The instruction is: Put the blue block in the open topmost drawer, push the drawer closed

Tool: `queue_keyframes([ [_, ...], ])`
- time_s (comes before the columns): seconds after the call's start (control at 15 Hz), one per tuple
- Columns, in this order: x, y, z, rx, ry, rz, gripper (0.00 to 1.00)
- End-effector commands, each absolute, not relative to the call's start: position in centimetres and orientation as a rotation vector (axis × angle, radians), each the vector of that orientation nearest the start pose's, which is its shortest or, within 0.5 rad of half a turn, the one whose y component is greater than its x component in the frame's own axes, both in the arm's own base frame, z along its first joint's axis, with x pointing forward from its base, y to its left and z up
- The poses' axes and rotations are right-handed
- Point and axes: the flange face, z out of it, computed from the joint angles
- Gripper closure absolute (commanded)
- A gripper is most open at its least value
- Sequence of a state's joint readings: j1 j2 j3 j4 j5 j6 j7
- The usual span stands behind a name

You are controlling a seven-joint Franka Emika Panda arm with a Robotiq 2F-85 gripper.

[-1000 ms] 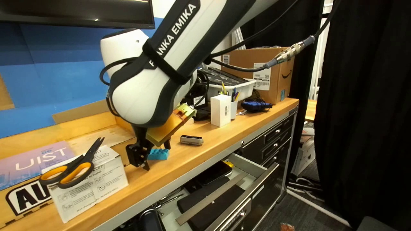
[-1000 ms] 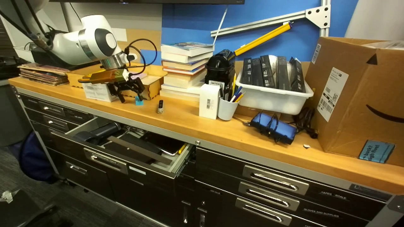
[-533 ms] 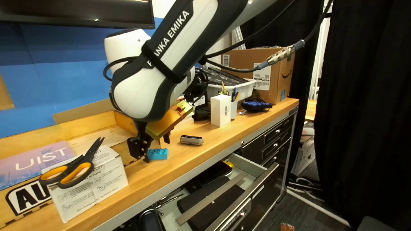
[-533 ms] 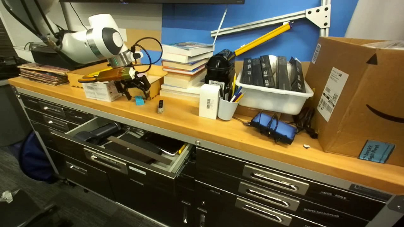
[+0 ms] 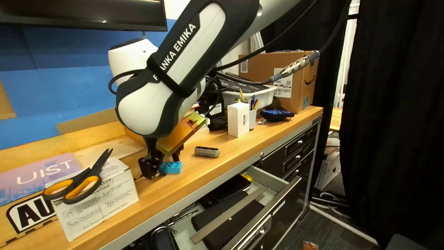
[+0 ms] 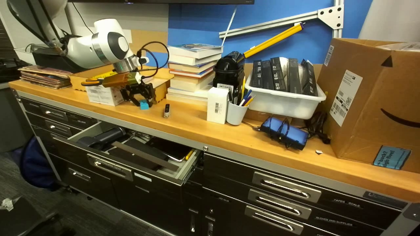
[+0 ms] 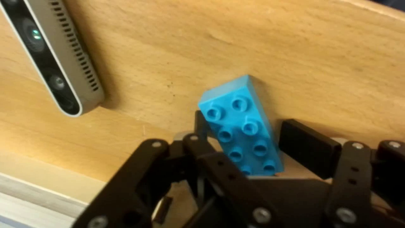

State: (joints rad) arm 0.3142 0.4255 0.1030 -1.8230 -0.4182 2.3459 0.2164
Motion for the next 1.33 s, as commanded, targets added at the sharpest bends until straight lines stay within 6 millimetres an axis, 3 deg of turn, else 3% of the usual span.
queue_keyframes([
  [0.0, 58.1, 24.7, 32.4, -3.318, -0.942, -0.171, 0.7],
  [0.13, 56.6, 23.4, 33.6, -3.353, -0.973, -0.098, 0.83],
  [0.47, 51.7, 17.6, 36.3, -3.369, -0.885, 0.073, 0.87],
  [0.67, 48.3, 14.1, 35.0, -3.325, -0.82, 0.193, 0.87],
  [0.8, 46.9, 12.5, 33.4, -3.32, -0.694, 0.156, 0.87],
  [1.0, 45.7, 12.7, 30.6, -3.312, -0.608, 0.127, 0.87],
  [1.27, 45.6, 15.3, 27.5, -3.311, -0.616, 0.064, 0.87],
])
